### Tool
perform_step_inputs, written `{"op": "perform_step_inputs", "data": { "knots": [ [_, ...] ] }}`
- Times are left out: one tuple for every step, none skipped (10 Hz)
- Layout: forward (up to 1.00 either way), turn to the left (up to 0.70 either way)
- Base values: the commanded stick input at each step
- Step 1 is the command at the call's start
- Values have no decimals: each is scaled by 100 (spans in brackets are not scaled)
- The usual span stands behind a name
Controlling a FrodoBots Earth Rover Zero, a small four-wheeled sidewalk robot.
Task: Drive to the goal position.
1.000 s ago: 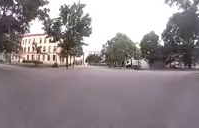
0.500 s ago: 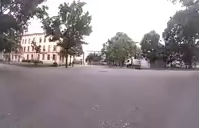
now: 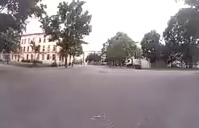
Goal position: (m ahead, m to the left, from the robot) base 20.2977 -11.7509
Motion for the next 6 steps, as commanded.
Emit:
{"op": "perform_step_inputs", "data": {
  "knots": [
    [60, 0],
    [60, 0],
    [60, 0],
    [60, 0],
    [60, 0],
    [60, 0]
  ]
}}
